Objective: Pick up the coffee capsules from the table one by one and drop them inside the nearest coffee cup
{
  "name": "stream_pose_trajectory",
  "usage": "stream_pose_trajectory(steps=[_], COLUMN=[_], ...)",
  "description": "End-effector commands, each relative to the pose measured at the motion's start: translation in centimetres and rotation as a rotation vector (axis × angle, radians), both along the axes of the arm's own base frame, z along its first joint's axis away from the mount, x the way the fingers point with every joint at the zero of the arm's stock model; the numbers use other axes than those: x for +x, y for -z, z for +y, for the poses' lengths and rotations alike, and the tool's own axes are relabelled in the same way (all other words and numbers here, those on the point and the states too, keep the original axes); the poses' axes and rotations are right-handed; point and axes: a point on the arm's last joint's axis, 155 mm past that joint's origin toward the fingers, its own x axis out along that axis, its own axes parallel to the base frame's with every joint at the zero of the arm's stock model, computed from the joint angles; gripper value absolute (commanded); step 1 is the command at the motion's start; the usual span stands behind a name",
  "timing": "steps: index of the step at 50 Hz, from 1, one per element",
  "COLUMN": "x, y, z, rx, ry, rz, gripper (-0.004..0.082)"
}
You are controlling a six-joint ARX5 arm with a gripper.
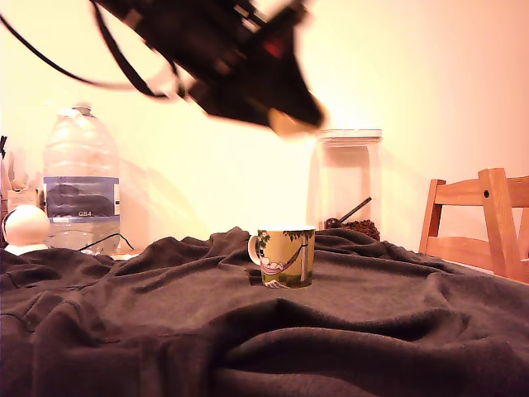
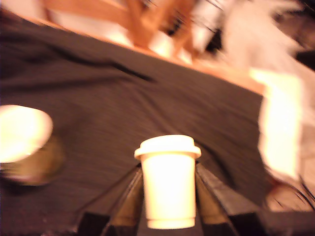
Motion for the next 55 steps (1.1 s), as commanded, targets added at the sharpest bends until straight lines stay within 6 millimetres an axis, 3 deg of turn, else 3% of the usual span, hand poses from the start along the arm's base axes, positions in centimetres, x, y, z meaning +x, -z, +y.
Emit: stream_pose_trajectory(steps=[1,27,41,55], x=[0.0,4.2,5.8,7.6], y=[0.9,0.6,1.5,1.1], z=[1.3,6.2,6.9,6.3], rx=[0.018,0.038,0.040,-0.004], ry=[-0.019,-0.161,-0.193,-0.206], rz=[0.008,-0.010,-0.006,-0.058], gripper=[0.0214,0.0214,0.0214,0.0214])
